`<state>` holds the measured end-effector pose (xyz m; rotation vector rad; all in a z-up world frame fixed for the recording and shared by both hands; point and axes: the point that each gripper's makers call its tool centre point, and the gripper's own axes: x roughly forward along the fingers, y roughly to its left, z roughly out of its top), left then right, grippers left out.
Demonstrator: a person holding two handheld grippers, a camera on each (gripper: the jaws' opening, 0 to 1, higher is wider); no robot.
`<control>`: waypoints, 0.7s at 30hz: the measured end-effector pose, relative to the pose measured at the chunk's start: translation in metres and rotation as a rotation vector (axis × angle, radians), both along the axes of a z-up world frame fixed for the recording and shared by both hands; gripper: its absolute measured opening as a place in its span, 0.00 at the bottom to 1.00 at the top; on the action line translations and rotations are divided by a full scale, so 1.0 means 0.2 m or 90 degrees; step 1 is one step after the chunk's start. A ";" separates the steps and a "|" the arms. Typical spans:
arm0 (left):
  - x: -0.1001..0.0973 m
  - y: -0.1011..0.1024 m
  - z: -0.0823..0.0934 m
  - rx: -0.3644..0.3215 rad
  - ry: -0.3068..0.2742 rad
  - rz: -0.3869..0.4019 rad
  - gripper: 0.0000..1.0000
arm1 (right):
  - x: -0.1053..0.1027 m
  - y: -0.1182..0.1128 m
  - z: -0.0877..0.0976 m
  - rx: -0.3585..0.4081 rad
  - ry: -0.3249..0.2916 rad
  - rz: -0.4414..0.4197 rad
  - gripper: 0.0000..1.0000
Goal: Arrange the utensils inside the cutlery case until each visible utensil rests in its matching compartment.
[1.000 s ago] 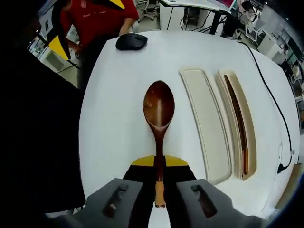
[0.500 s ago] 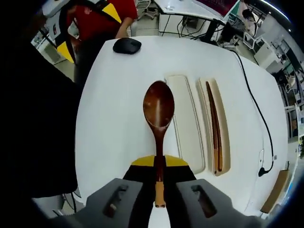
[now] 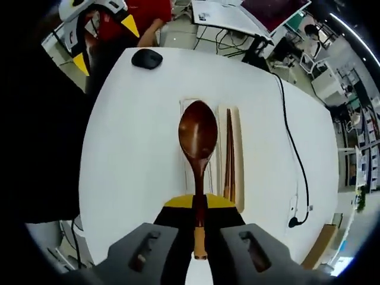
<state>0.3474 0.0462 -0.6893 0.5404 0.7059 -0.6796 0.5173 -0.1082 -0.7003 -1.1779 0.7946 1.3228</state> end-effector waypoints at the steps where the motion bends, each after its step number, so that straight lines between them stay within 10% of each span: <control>1: 0.00 0.00 0.00 0.001 0.000 0.000 0.64 | 0.01 0.00 0.00 0.001 0.000 -0.001 0.00; 21: 0.02 -0.05 0.02 0.000 -0.006 -0.013 0.64 | 0.19 0.00 0.14 0.005 -0.078 0.004 0.00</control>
